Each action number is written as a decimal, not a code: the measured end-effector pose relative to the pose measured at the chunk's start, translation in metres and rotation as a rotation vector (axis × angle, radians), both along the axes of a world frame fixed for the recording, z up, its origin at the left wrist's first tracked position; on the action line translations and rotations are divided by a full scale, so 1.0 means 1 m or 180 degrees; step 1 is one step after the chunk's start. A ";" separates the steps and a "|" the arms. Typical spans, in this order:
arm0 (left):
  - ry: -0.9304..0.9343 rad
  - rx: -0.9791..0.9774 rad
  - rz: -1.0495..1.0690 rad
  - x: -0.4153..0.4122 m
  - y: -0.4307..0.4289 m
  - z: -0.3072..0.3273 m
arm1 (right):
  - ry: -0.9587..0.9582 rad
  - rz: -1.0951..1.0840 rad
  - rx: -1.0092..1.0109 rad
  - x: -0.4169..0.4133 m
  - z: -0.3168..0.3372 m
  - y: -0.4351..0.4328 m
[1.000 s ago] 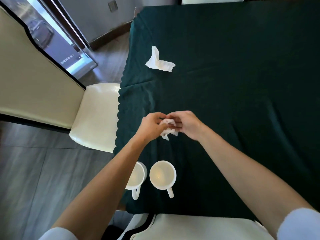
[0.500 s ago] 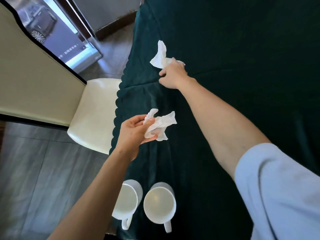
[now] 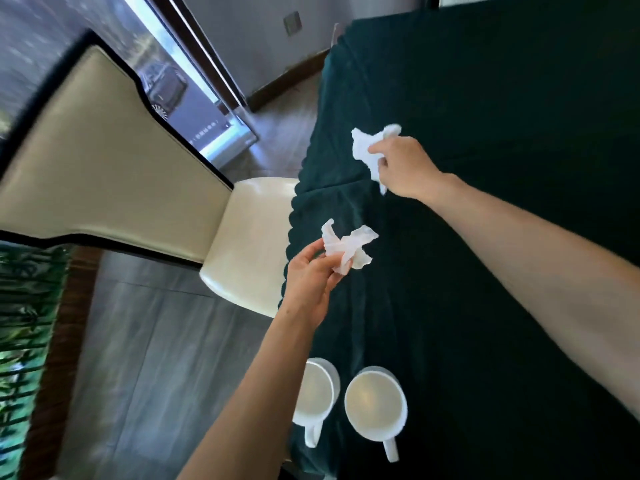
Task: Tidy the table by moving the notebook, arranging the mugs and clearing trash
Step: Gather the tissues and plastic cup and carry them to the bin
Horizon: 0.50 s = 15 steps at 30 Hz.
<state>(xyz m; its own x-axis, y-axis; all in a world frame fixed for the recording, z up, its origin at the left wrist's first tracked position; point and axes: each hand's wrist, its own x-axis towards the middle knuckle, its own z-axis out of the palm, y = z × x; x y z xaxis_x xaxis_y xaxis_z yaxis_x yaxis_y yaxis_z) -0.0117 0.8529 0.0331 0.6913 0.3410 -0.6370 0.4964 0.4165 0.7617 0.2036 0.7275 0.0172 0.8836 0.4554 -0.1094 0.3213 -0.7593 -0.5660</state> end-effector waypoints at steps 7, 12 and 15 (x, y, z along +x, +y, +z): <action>-0.0521 -0.0056 0.0204 -0.023 0.002 0.052 | 0.0028 -0.0465 0.0698 -0.079 0.073 -0.044; -0.0980 -0.0081 0.0100 -0.049 0.009 0.091 | 0.0266 -0.0487 0.0733 -0.169 0.127 -0.063; -0.1186 0.0080 -0.0126 -0.067 0.008 0.110 | 0.0384 -0.0164 0.0409 -0.227 0.156 -0.068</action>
<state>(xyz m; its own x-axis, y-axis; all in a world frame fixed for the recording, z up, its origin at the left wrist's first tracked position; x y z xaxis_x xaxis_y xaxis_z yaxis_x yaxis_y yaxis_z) -0.0783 0.8604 0.1434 0.8870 0.3219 -0.3310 0.1986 0.3813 0.9029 -0.0233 0.6594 0.1731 0.8900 0.4270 -0.1598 0.2078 -0.6919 -0.6915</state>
